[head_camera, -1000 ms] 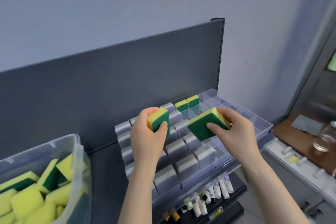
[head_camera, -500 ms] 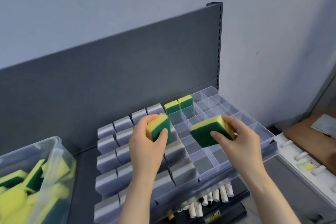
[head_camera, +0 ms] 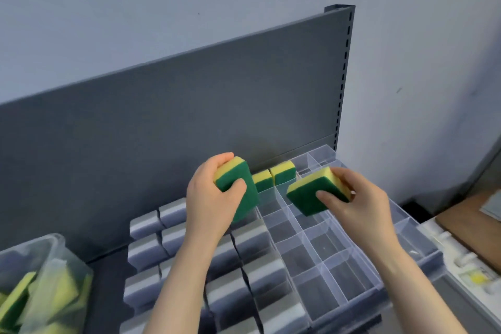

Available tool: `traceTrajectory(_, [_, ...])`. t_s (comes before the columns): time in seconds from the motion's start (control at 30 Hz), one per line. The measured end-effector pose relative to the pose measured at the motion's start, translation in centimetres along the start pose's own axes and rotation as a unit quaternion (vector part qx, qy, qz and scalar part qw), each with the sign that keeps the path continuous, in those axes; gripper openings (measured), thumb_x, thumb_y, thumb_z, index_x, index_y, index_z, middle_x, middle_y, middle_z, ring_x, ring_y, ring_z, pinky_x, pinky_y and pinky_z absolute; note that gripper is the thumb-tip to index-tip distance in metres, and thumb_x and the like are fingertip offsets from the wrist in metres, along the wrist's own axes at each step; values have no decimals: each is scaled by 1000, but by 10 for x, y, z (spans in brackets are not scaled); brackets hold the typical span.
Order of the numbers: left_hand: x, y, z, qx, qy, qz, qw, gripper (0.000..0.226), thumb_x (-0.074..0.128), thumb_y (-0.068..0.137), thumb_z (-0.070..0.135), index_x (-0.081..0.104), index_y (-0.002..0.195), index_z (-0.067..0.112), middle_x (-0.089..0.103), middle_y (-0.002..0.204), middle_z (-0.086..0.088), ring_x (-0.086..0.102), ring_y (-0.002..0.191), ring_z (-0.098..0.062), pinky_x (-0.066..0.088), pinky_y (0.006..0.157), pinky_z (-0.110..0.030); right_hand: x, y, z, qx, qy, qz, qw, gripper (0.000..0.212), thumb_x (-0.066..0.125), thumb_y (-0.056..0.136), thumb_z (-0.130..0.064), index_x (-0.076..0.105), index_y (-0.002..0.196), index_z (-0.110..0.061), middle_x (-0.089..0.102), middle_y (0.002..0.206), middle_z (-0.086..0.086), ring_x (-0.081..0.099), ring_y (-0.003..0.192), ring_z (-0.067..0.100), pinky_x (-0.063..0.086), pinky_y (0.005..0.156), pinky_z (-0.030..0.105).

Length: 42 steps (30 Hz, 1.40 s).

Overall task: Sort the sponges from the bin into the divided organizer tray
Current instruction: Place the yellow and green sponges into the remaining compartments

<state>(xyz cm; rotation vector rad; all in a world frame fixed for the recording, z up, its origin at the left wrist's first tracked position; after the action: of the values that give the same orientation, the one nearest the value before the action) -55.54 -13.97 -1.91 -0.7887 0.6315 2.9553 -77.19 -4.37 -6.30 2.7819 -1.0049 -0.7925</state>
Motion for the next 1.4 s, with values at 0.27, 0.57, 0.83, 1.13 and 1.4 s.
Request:
traceTrajectory(0.27, [10, 27, -6, 14, 23, -42, 999, 34, 66, 72, 15, 60, 95, 39, 64, 91, 26, 58, 88, 2, 46, 72, -22, 9, 29, 8, -27, -24, -39, 999, 43, 76, 75, -19, 62, 115, -25, 64, 96, -9, 58, 88, 14, 42, 73, 22])
traceTrajectory(0.57, [30, 28, -7, -11, 95, -65, 993, 29, 70, 70, 23, 56, 90, 38, 65, 87, 22, 60, 84, -2, 53, 73, -36, 17, 76, 16, -64, -40, -126, 989, 37, 68, 78, -12, 61, 109, -29, 61, 87, -20, 59, 84, 3, 42, 65, 15])
traceTrajectory(0.83, [57, 21, -16, -39, 147, -77, 985, 30, 75, 70, 27, 53, 88, 37, 62, 84, 20, 58, 79, 0, 53, 69, -32, 32, 93, 39, -72, -45, -155, 984, 35, 73, 74, -14, 59, 101, -29, 59, 81, -23, 58, 77, 0, 41, 63, 13])
traceTrajectory(1.13, [78, 16, -21, -29, 239, -147, 959, 33, 75, 71, 26, 51, 92, 36, 55, 91, 19, 56, 85, -7, 50, 69, -30, 35, 97, 49, -118, -112, -214, 963, 36, 72, 76, -18, 60, 108, -30, 63, 91, -14, 57, 82, 11, 45, 67, 22])
traceTrajectory(1.4, [79, 25, -17, 6, 333, -209, 919, 39, 72, 81, 26, 60, 117, 32, 63, 116, 11, 57, 102, -12, 46, 75, -24, 43, 112, 29, -192, -242, -302, 902, 44, 70, 79, -20, 61, 121, -29, 66, 115, -5, 60, 102, 21, 48, 82, 30])
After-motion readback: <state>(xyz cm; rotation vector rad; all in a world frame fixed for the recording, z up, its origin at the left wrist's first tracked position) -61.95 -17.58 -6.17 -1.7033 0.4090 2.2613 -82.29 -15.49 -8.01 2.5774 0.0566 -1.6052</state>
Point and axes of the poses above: each hand's wrist, its own y-axis towards the middle knuckle, its own x-axis out of the palm, z = x × y, the point moved 2 cm from there along y, towards the middle knuckle
